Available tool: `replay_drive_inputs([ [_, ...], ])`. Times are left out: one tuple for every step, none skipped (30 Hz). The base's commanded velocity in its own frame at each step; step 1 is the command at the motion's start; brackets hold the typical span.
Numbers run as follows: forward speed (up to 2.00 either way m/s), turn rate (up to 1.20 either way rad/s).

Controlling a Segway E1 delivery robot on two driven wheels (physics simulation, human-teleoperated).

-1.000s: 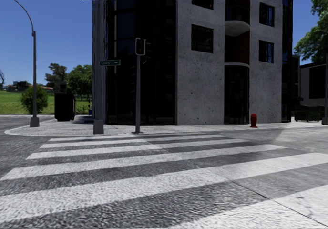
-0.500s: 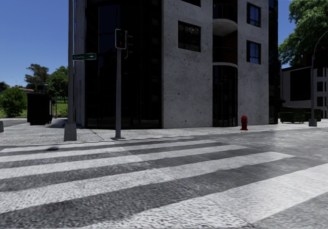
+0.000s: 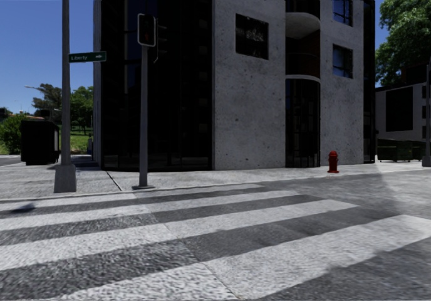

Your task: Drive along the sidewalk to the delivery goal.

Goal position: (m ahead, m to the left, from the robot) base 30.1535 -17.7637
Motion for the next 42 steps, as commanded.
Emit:
replay_drive_inputs([
  [2.0,0.0],
  [2.0,0.0],
  [2.0,0.0],
  [2.0,0.0],
  [2.0,0.0],
  [2.0,0.0],
  [2.0,0.0],
  [2.0,0.0],
  [2.0,0.0],
  [2.0,0.0],
  [2.0,0.0],
  [2.0,0.0],
  [2.0,0.0],
  [2.0,0.0],
  [2.0,0.0],
  [2.0,0.0],
  [2.0,0.0],
  [2.0,0.0],
  [2.0,0.0],
  [2.0,0.0],
  [2.0,0.0],
  [2.0,0.0],
  [2.0,0.0],
  [2.0,0.0],
  [2.0,0.0],
  [2.0,0.0],
  [2.0,0.0],
  [2.0,0.0],
  [2.0,0.0],
  [2.0,0.0],
  [2.0,0.0],
  [2.0,0.0],
  [2.0,0.0],
  [2.0,0.0],
  [2.0,0.0],
  [2.0,0.0],
  [2.0,0.0],
  [2.0,0.0],
  [2.0,0.0],
  [2.0,0.0],
  [2.0,0.0],
  [2.0,0.0],
])
